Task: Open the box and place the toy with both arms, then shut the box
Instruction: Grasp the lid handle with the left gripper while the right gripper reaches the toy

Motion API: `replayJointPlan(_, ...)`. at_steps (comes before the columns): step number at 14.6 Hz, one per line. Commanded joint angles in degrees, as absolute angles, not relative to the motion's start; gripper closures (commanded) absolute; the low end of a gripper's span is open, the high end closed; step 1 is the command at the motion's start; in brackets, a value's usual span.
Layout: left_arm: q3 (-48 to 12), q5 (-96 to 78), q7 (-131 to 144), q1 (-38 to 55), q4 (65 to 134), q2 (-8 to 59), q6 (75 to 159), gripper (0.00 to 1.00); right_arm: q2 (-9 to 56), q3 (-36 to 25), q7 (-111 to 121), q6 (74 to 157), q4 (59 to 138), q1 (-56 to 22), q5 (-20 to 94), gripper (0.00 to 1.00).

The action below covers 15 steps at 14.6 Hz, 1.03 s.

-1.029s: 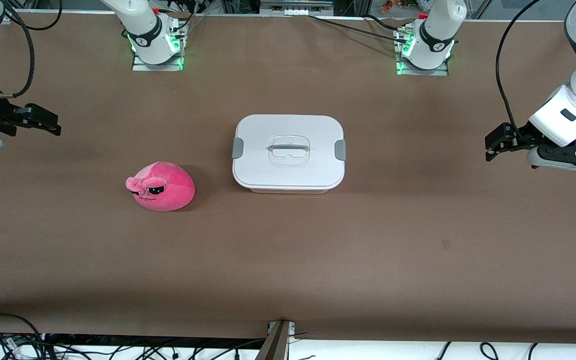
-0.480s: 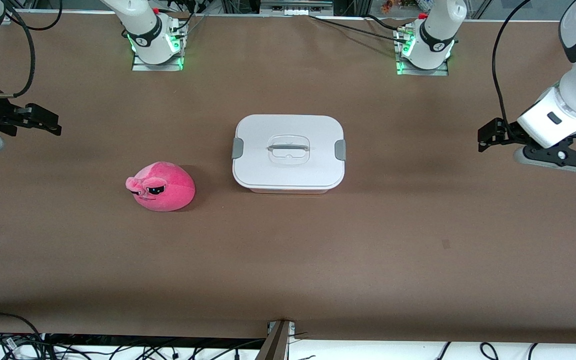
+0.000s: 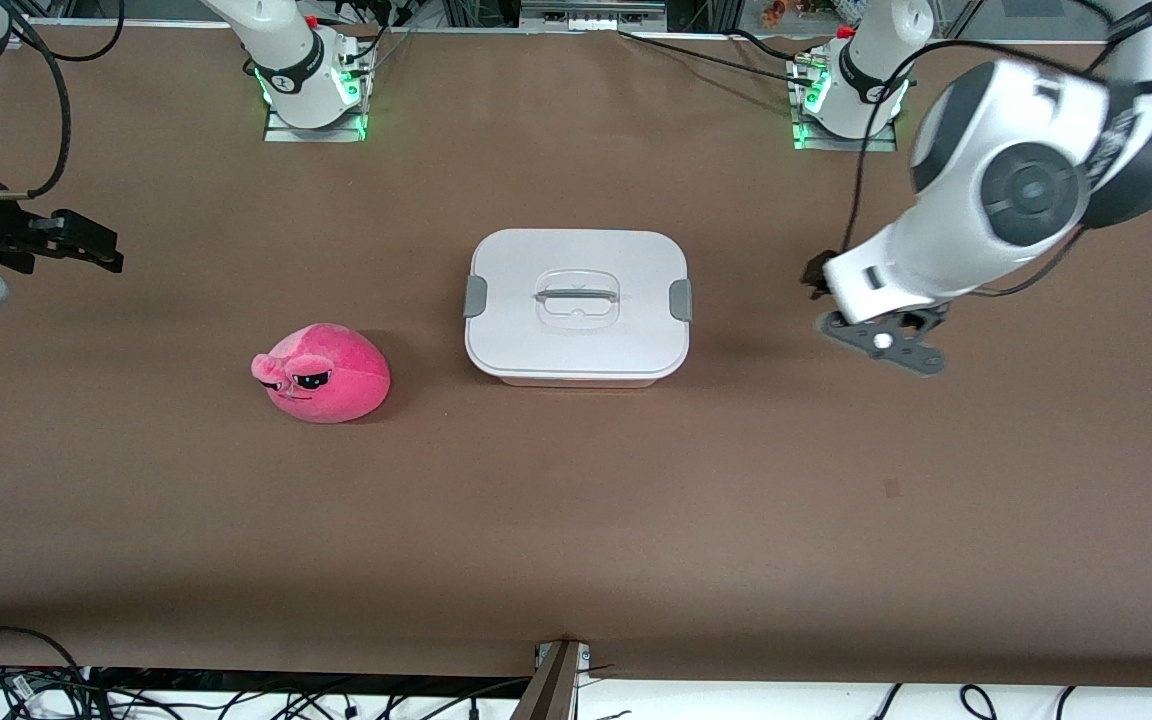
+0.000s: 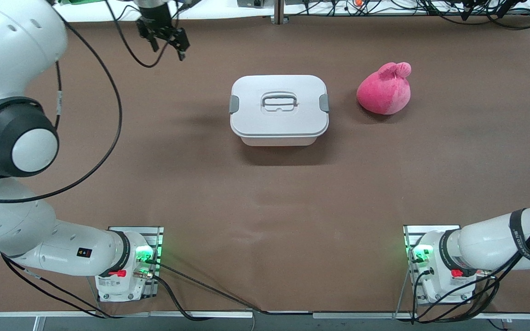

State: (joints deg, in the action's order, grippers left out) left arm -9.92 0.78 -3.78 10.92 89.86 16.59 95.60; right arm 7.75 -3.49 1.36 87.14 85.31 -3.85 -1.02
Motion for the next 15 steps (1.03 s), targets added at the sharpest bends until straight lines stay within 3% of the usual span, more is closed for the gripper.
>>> replayJointPlan(1, -11.77, 0.00, -6.32, 14.66, 84.29, 21.09, 95.53, 0.00, 11.16, -3.34, 1.93, 87.10, 83.76, -3.43, -1.41, 0.00)
replayJointPlan(4, -11.95, -0.53, -10.26, 20.46, 84.29, 21.27, 100.80, 0.00, 13.17, -3.25, 2.20, 91.13, 83.85, -3.86, -1.23, 0.00)
replayJointPlan(10, -11.95, -0.09, -24.84, 28.64, 84.64, 26.97, 112.03, 0.00, 17.57, -3.16, 0.97, 90.70, 84.64, -9.31, -0.18, 0.00)
replayJointPlan(15, -12.04, -0.70, -34.28, 30.58, 85.69, 32.16, 118.74, 0.00, 20.39, -3.08, -3.08, 97.44, 90.94, -10.89, 3.60, 0.00)
